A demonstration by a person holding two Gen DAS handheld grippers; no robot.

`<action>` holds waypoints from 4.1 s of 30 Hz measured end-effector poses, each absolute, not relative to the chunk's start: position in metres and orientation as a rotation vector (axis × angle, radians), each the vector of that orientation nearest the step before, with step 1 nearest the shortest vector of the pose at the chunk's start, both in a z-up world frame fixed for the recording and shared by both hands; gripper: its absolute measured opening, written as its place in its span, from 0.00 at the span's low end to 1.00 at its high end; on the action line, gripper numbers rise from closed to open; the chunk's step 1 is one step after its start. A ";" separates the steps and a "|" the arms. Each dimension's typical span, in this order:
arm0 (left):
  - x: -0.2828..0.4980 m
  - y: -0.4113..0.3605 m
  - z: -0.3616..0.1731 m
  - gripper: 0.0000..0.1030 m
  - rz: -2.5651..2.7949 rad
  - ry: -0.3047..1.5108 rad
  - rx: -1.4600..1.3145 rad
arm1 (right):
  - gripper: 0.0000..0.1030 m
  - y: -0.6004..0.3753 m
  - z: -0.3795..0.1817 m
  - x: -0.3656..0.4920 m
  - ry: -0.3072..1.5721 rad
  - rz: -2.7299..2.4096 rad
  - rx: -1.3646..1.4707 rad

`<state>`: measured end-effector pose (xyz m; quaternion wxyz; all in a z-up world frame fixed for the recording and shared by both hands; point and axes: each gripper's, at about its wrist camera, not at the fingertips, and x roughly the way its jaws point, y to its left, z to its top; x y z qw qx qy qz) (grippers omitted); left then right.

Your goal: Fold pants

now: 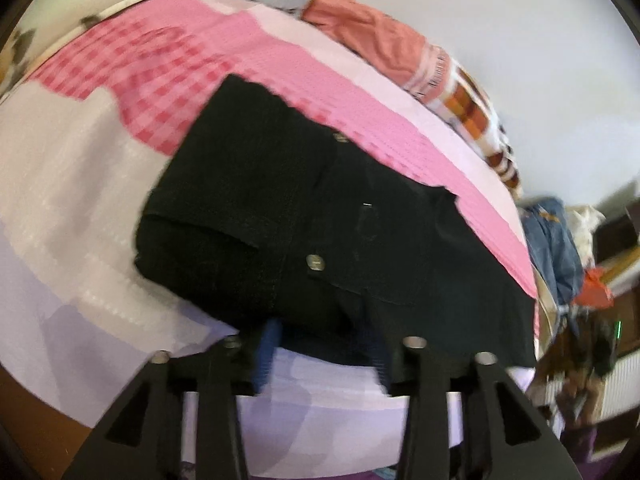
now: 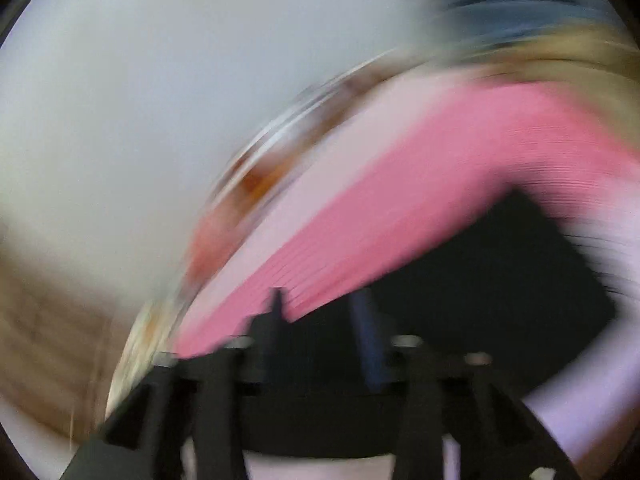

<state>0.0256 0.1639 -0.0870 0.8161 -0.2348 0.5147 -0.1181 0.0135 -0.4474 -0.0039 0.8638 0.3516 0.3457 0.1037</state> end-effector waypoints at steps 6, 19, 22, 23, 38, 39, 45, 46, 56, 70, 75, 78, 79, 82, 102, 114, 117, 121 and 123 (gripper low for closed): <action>0.023 0.160 -0.079 0.47 -0.271 1.105 -0.428 | 0.54 -0.254 -0.033 0.146 0.937 0.637 0.204; 0.008 0.233 -0.047 0.64 -0.095 0.985 -0.542 | 0.30 -0.172 -0.102 0.236 1.210 0.774 -0.058; 0.007 0.251 -0.065 0.65 -0.049 1.026 -0.599 | 0.24 -0.162 -0.111 0.231 1.216 0.806 -0.085; 0.006 0.256 -0.071 0.65 -0.038 1.038 -0.619 | 0.20 -0.160 -0.110 0.230 1.201 0.803 -0.095; 0.008 0.250 -0.101 0.65 -0.079 1.091 -0.694 | 0.06 -0.170 -0.110 0.238 1.071 0.642 0.030; 0.009 0.250 -0.100 0.65 -0.082 1.089 -0.692 | 0.06 -0.170 -0.112 0.239 1.068 0.642 0.037; 0.022 0.242 -0.095 0.65 -0.035 1.052 -0.598 | 0.06 -0.169 -0.114 0.242 1.030 0.616 0.061; 0.023 0.242 -0.093 0.65 -0.030 1.040 -0.586 | 0.06 -0.172 -0.115 0.243 1.023 0.616 0.079; 0.023 0.245 -0.076 0.65 0.061 0.992 -0.510 | 0.21 -0.222 -0.108 0.257 0.974 0.525 0.334; 0.057 0.176 -0.069 0.65 -0.092 1.021 -0.339 | 0.19 -0.159 -0.106 0.210 1.052 0.688 0.044; 0.067 0.172 -0.093 0.66 -0.072 1.081 -0.313 | 0.11 -0.192 -0.120 0.232 1.060 0.599 0.279; 0.067 0.177 -0.095 0.66 -0.065 1.073 -0.324 | 0.23 -0.226 -0.126 0.235 1.041 0.564 0.485; 0.067 0.179 -0.095 0.66 -0.063 1.074 -0.332 | 0.23 -0.243 -0.124 0.231 1.010 0.549 0.565; 0.067 0.180 -0.087 0.66 -0.065 1.068 -0.346 | 0.23 -0.289 -0.103 0.195 0.897 0.480 0.653; 0.076 0.073 -0.052 0.66 -0.293 1.015 -0.255 | 0.56 -0.617 -0.111 -0.158 0.606 -0.280 0.941; 0.064 0.040 -0.049 0.69 -0.310 1.015 -0.157 | 0.14 -0.576 -0.107 -0.130 0.660 -0.211 0.729; 0.062 0.035 -0.049 0.69 -0.327 1.021 -0.161 | 0.14 -0.574 -0.111 -0.122 0.700 -0.225 0.696; 0.059 0.030 -0.049 0.70 -0.338 1.019 -0.157 | 0.20 -0.584 -0.120 -0.125 0.670 -0.225 0.803; 0.058 0.027 -0.049 0.71 -0.344 1.019 -0.158 | 0.26 -0.586 -0.121 -0.126 0.651 -0.211 0.835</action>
